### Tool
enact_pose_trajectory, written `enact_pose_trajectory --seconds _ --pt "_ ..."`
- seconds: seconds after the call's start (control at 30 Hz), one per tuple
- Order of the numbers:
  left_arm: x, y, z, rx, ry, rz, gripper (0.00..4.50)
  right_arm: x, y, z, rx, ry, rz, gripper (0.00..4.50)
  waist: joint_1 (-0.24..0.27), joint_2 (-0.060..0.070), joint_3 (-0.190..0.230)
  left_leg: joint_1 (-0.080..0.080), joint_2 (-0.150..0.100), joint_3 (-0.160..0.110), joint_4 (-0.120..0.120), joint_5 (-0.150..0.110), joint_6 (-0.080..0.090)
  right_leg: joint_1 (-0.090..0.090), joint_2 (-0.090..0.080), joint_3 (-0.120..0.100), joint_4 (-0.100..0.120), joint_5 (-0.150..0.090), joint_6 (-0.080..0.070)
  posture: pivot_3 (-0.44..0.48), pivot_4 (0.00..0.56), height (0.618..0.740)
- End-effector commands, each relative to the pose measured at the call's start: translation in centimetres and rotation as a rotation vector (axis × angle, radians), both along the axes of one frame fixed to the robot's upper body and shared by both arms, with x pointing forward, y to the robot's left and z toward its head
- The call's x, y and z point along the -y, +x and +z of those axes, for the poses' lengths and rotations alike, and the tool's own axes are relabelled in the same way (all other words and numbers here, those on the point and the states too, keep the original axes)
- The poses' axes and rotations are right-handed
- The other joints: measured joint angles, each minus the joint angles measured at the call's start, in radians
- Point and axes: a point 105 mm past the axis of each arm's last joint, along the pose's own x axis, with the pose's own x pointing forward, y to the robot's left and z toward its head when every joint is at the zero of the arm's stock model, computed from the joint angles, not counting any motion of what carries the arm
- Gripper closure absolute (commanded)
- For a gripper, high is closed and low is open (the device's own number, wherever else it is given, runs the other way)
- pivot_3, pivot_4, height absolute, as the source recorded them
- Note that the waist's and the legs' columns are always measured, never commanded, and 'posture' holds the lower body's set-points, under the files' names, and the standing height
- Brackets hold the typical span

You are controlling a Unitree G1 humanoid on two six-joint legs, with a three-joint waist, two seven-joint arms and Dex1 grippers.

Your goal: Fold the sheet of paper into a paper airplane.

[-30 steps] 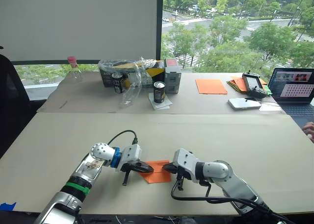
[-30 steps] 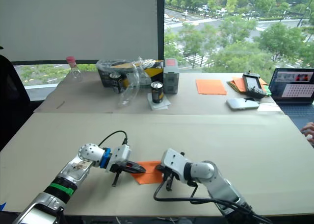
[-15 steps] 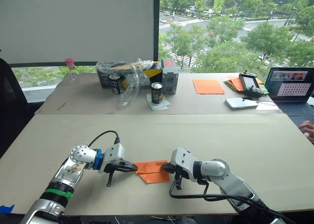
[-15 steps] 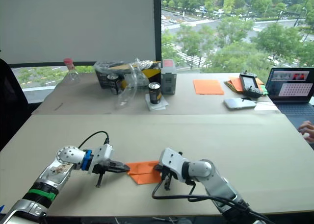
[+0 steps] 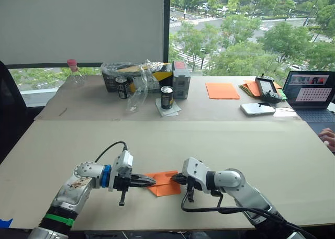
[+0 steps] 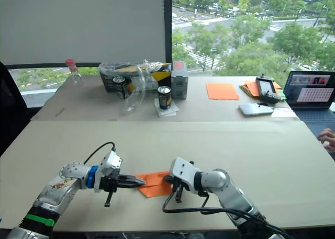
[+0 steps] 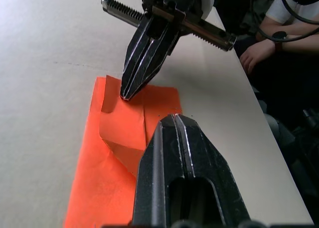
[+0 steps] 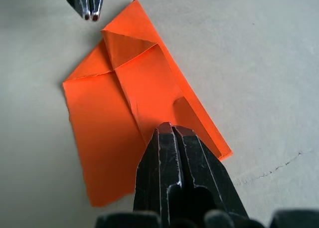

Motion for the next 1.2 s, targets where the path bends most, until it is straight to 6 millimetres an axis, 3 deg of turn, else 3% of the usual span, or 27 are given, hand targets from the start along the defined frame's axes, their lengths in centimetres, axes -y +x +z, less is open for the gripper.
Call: enact_pose_trajectory --seconds 0.03,0.17,0.37,0.43,0.73,0.93,1.2 --pt "0.1 0.4 -0.4 0.036 0.023 0.015 4.50 1.8 -0.9 -4.8 -0.152 -0.133 -0.064 4.49 -0.001 0.000 0.000 0.000 0.000 0.000 0.000 0.000 0.000 0.000 0.000 0.000 0.000 0.000 0.000 0.000 0.150 0.715" --pt "-0.1 1.1 -2.5 0.009 0.053 0.065 4.50 1.9 -0.8 -4.8 -0.151 -0.134 -0.067 4.49 0.000 0.000 0.000 0.000 0.003 0.000 0.000 0.000 0.000 0.000 0.003 0.000 0.000 0.000 -0.001 0.000 0.150 0.715" --pt "-0.6 0.6 -4.9 -0.057 0.072 0.097 4.50 2.2 -0.8 -4.7 -0.147 -0.140 -0.068 4.49 0.006 0.005 -0.003 0.002 0.004 0.001 0.000 0.000 0.000 0.002 0.004 0.000 0.000 0.000 -0.003 0.000 0.150 0.715" --pt "-0.8 0.4 -5.6 -0.156 0.029 0.151 4.50 2.2 -0.7 -4.6 -0.145 -0.141 -0.068 4.49 0.006 0.008 -0.005 0.002 0.004 0.001 0.000 0.000 0.000 0.002 0.004 0.000 0.000 0.000 -0.003 0.000 0.150 0.715" --pt "-1.0 0.2 -4.2 -0.582 -0.186 0.268 4.50 2.0 -0.8 -4.6 -0.145 -0.139 -0.062 4.49 -0.002 0.011 -0.007 0.005 0.004 0.001 -0.002 0.000 0.000 0.002 0.004 0.000 0.000 0.000 -0.002 0.000 0.150 0.715" --pt "-1.8 -1.5 -6.1 -0.676 0.044 0.226 4.50 1.8 -0.7 -4.5 -0.137 -0.142 -0.054 4.49 -0.004 0.010 -0.007 0.007 0.004 0.001 -0.005 0.000 0.000 0.002 0.004 0.000 -0.001 -0.001 -0.002 0.000 0.150 0.715" --pt "-1.0 0.5 -4.7 -0.738 0.121 0.337 4.50 1.4 -0.5 -4.2 -0.127 -0.139 -0.052 4.49 -0.001 0.011 -0.007 0.009 0.004 0.001 -0.007 0.000 0.000 0.003 0.005 0.001 -0.001 -0.002 -0.004 0.000 0.150 0.715"
